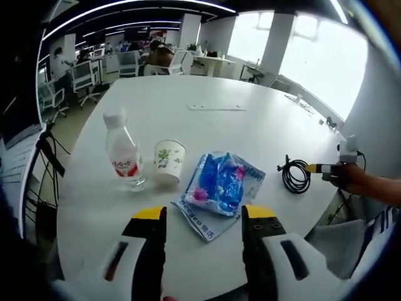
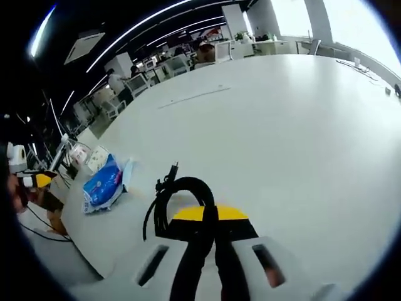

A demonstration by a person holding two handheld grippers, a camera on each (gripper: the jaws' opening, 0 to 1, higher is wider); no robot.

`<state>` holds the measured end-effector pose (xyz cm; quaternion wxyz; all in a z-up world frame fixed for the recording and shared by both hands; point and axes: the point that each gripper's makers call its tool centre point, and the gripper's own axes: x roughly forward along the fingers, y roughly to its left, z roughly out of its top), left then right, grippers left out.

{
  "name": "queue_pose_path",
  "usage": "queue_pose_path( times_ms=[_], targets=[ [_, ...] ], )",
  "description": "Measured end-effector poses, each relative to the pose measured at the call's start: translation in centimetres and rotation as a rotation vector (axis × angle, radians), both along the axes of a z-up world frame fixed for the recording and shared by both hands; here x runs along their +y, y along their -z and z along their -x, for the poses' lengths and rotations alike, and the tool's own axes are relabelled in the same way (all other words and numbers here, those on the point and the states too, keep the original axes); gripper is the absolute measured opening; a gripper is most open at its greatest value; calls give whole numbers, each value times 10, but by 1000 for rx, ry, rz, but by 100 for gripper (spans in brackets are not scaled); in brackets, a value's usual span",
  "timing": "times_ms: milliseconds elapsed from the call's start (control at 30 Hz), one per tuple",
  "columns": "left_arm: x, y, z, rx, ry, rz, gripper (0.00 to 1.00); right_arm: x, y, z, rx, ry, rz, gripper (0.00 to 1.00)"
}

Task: Arrange the tabletop items into an orderly group along one side of the table until the central work area is clear of visible clutter.

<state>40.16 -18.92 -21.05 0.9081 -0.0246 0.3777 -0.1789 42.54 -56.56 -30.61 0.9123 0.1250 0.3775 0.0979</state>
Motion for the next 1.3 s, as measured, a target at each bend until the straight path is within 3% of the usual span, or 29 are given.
queue_pose_path(
  times_ms=[700,1300],
  targets=[
    [1,1,-2,3,-16,9,48,-10,18,0,87,53,7,2],
    [6,1,-2,-10,-10,21,48,-14,12,-2,99,50,27,1]
  ],
)
